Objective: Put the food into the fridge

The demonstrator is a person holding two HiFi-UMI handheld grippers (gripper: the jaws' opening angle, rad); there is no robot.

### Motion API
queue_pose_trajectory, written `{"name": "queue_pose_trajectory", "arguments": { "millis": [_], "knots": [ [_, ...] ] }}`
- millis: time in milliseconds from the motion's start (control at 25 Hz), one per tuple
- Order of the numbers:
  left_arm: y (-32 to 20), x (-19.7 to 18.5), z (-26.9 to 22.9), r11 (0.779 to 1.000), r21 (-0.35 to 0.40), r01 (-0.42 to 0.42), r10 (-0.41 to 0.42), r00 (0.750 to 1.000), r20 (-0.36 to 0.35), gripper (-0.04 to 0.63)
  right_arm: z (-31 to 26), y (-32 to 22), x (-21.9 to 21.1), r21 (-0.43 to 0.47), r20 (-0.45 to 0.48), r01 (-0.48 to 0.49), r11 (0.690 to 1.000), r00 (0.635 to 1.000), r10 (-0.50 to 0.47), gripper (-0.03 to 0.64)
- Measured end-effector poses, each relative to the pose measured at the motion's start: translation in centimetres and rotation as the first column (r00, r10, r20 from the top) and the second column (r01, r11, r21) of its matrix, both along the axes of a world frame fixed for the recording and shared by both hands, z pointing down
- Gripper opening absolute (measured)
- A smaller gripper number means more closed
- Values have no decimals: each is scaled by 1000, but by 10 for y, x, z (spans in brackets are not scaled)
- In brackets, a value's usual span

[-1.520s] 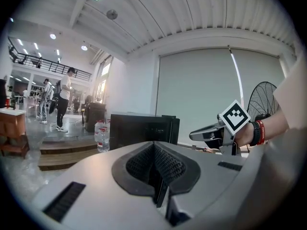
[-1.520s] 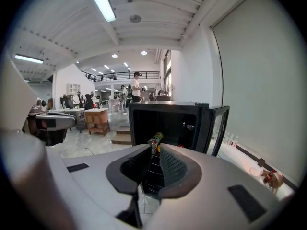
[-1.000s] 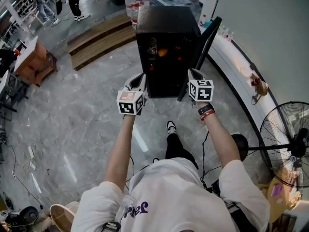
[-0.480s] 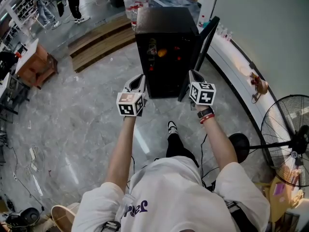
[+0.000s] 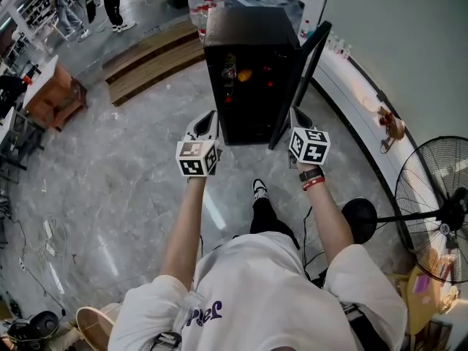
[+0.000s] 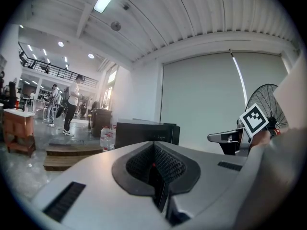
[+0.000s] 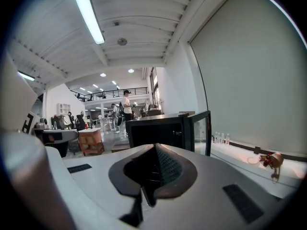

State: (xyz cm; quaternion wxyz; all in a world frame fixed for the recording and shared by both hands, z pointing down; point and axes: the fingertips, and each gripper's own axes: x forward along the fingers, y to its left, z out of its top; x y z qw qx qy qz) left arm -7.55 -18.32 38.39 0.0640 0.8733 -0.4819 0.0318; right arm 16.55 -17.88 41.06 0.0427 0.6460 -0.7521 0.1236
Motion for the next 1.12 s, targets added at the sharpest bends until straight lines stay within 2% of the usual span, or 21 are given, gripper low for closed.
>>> {"name": "queue_pose_trajectory", "arguments": {
  "millis": [400, 640, 1120],
  "knots": [
    [13, -7, 3, 999, 37, 28, -28, 1000, -1, 18, -18, 25, -14, 100, -100, -6, 995, 995, 16, 15],
    [24, -10, 0, 996, 76, 43, -46, 998, 31, 18, -16, 37, -19, 108, -64, -15, 994, 998, 21, 15],
    [49, -19, 0, 993, 106, 59, -64, 997, 39, 18, -7, 66, -26, 105, -6, -34, 994, 999, 35, 14]
  ]
}}
